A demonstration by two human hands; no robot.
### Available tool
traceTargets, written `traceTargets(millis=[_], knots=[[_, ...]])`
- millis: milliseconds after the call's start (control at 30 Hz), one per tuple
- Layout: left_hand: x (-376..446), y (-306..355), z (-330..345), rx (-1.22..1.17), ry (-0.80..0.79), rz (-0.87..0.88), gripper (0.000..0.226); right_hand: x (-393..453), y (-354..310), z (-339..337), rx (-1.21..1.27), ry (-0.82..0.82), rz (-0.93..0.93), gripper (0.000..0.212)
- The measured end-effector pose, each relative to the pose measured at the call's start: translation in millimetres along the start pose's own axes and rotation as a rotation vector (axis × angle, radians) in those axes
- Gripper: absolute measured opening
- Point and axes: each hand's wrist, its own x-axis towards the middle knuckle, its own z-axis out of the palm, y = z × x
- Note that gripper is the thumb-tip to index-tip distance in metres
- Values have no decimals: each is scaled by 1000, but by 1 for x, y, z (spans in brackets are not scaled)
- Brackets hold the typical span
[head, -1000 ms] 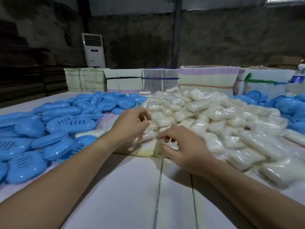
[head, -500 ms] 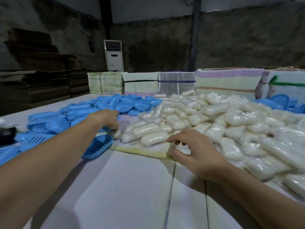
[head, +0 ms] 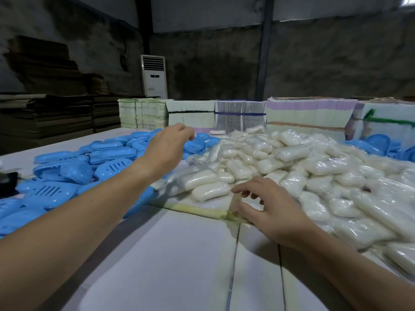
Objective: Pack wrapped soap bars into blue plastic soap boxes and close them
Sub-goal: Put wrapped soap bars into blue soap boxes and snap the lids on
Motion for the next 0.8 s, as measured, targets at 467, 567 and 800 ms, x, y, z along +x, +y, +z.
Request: traceTargets(millis=[467, 567, 800], knots=[[3, 34, 26, -507, -264, 62, 28, -1, 0, -8, 23, 23, 71, 21], [0, 29, 28, -522, -313, 87, 35, -1, 1, -8, 31, 29, 78, 21], [-5, 18, 37, -157, -434, 45, 73, 0, 1, -7, 28, 20, 84, 20]])
